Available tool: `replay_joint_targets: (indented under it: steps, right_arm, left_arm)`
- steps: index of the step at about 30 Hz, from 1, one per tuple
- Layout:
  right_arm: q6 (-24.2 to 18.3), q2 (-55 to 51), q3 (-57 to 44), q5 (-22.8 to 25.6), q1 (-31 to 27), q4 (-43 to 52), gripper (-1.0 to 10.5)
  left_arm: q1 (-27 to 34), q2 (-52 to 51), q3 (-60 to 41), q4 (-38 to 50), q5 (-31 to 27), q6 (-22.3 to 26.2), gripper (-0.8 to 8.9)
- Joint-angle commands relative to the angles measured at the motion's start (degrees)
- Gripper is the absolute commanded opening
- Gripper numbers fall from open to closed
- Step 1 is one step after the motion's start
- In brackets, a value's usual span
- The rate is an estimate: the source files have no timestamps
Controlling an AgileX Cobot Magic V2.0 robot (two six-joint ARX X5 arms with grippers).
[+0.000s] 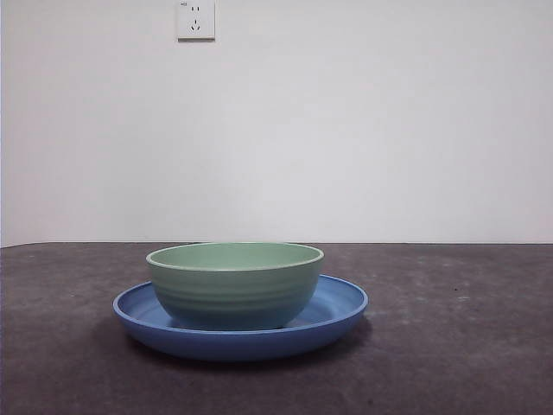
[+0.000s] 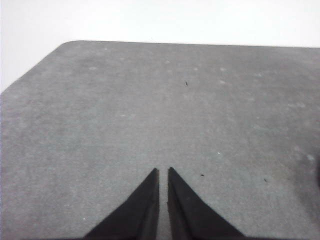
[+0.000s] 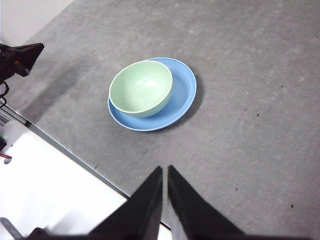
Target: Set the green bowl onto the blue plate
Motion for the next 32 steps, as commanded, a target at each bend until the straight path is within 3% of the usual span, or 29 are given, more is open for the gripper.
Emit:
replay_joint_targets:
  steps: [1, 32]
  right_arm:
    - [-0.5, 0.2, 0.9, 0.0, 0.3, 0.7, 0.1]
    - [-0.5, 0.2, 0.9, 0.0, 0.3, 0.7, 0.1]
  left_arm:
    - [-0.6, -0.5, -1.2, -0.7, -1.5, -1.6, 0.27]
    - [-1.3, -1.7, -1.2, -0.5, -1.5, -0.3, 0.27]
